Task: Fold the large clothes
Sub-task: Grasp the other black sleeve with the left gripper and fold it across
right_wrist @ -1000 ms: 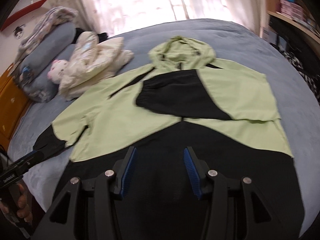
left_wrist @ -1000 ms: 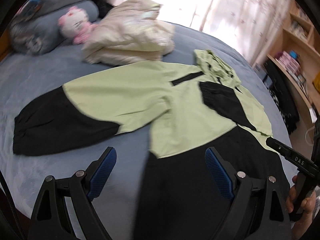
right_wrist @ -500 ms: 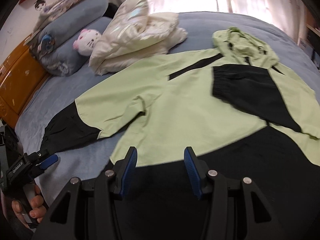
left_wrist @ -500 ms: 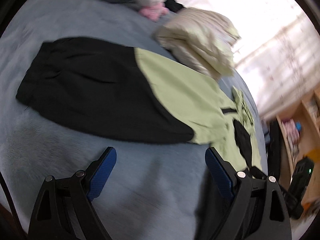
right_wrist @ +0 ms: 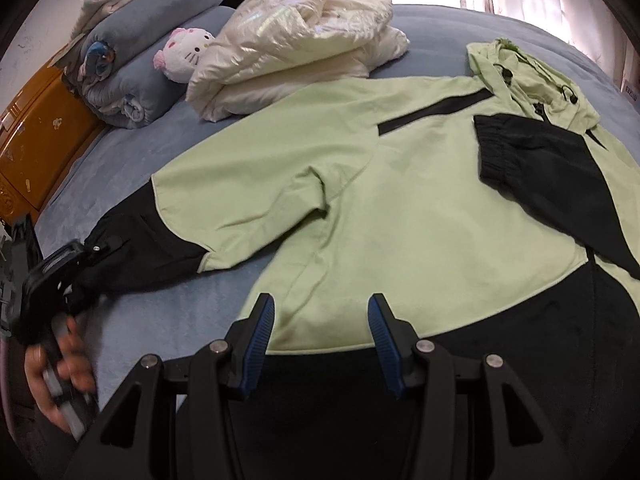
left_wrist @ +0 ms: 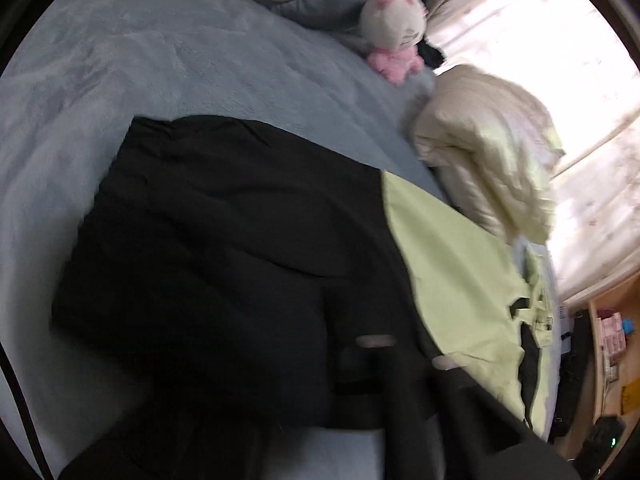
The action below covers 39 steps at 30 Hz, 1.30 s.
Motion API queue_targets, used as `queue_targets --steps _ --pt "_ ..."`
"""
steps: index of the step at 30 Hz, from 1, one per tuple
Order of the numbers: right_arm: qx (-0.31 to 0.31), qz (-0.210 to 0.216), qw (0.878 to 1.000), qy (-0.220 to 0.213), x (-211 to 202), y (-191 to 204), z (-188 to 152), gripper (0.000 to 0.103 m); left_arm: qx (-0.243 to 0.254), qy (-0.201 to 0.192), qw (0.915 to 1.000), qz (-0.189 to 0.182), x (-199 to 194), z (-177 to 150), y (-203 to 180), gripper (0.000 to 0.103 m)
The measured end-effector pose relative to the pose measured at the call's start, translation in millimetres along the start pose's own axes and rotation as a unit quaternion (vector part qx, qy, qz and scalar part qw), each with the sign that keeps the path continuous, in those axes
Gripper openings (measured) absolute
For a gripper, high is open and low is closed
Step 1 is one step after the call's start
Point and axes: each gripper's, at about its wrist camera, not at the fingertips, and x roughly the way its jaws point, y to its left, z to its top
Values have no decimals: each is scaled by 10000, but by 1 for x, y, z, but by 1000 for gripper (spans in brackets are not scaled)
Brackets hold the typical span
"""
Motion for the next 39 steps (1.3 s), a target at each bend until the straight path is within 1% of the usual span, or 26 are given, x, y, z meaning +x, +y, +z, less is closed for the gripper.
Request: queue_targets --steps 1,2,4,5,7,9,12,13,14,15,17,18,21,22,25,26,27,28,29,30,31,32,33,35,37,39 --pt "43 17 10000 15 1 -4 -1 49 -9 -103 9999 47 -2 4 -3 0" --pt "87 35 10000 23 1 -8 -1 49 110 -241 9996 140 -8 7 -8 0" --pt "154 69 9999 10 -1 -15 -3 49 716 -664 9946 355 -26 10 -43 0" --pt "193 94 9998 -5 -3 -20 -4 49 948 -843 9912 373 -36 10 -60 0" --pt "280 145 9995 -54 -8 -30 -6 49 1399 -1123 9836 193 -55 8 -100 0" --pt "353 183 9992 -101 -13 -40 -7 49 1875 -1325 9733 -61 -71 2 -145 0" --pt "535 236 9981 -218 -23 -60 -10 49 2660 -1426 9527 -356 -83 -22 -217 0" --pt "620 253 9974 -253 -26 -69 -11 49 2967 -1406 9435 -445 -83 -36 -246 0" --pt "710 267 9967 -295 -31 -78 -13 49 3137 -1376 9381 -503 -82 -46 -262 0" --pt "769 268 9961 -326 -34 -86 -14 49 3365 -1313 9306 -599 -78 -60 -284 0" --pt "940 223 9945 -413 -43 -108 -19 49 3674 -1167 9198 -739 -68 -87 -314 0" --pt "1001 198 9938 -436 -47 -117 -22 49 3839 -1029 9142 -795 -58 -103 -331 0" --pt "1162 58 9919 -501 -58 -147 -32 49 4160 -627 9032 -846 -24 -146 -360 0" --pt "1228 -1 9911 -522 -62 -158 -35 49 4315 -426 8976 -789 -5 -164 -370 0" --pt "1467 -87 9877 -527 -69 -193 -46 49 4540 25 8891 -575 41 -202 -380 6" --pt "1512 -105 9871 -525 -70 -200 -48 49 4583 235 8873 -455 56 -211 -376 11" --pt "1571 -116 9862 -508 -71 -209 -51 49 4598 506 8860 -322 73 -220 -373 18" --pt "1605 -112 9857 -503 -72 -214 -53 49 4563 750 8864 -231 85 -227 -368 22" --pt "1646 -93 9850 -509 -73 -220 -54 49 4511 904 8877 -180 90 -228 -363 34" --pt "1649 -77 9849 -516 -74 -223 -54 49 4417 1055 8908 -135 96 -229 -359 48" --pt "1641 -55 9850 -530 -74 -225 -53 49 4345 1100 8938 -142 95 -228 -356 56" --pt "1629 -24 9851 -547 -75 -226 -52 49 4263 1100 8977 -178 92 -225 -352 69" --pt "1609 21 9854 -564 -76 -226 -50 49 4185 1068 9016 -242 86 -220 -350 75" --pt "1532 135 9863 -589 -76 -222 -43 49 4074 1026 9065 -423 74 -210 -346 79" --pt "1418 211 9877 -630 -76 -216 -35 49 3966 1086 9095 -605 60 -203 -345 79" --pt "1266 284 9892 -676 -75 -206 -27 49 3838 1056 9142 -760 43 -192 -336 79"
